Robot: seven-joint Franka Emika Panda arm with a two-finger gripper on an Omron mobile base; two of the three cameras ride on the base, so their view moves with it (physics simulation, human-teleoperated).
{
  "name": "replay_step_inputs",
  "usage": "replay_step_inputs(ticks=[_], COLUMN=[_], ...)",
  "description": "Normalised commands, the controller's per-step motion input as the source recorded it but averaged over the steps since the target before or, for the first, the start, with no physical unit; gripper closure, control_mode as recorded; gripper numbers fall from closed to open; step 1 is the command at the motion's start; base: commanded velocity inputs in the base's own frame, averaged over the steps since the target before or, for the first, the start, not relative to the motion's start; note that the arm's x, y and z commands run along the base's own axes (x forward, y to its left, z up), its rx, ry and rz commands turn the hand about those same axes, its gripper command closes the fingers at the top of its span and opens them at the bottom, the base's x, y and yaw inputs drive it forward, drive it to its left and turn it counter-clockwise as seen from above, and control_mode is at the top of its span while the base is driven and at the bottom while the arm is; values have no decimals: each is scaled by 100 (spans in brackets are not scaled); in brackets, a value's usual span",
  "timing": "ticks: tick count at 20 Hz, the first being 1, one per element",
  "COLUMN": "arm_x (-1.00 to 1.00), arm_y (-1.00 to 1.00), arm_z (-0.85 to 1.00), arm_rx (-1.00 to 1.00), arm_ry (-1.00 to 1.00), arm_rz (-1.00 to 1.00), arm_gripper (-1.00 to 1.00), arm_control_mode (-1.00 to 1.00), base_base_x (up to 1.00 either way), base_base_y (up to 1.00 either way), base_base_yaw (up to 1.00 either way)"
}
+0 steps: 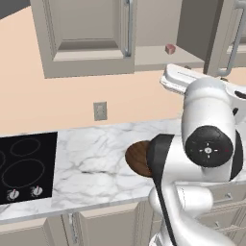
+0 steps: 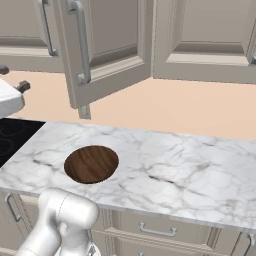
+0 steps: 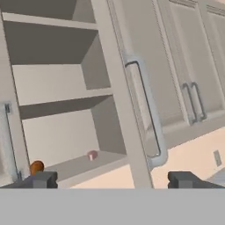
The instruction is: Open the cabinet. Pick the mango and pear from the cabinet and place them into the bowl. Then close the cabinet.
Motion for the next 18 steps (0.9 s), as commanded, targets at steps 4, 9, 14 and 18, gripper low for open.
replay_step_inputs(ticks=[4, 9, 14, 18], arm_x=[51, 49, 18, 1], arm_y=[0, -15, -49, -71], arm_z=[-8, -1, 0, 0], arm_rx=[-6, -1, 6, 11], arm_ry=[0, 8, 17, 18], arm_rz=[-31, -30, -31, -27], arm_gripper=[-100, -100, -100, -100], arm_control_mode=[-100, -100, -100, -100], base_base_x=[0, 0, 0, 0], base_base_y=[0, 0, 0, 0], base_base_yaw=[0, 0, 0, 0])
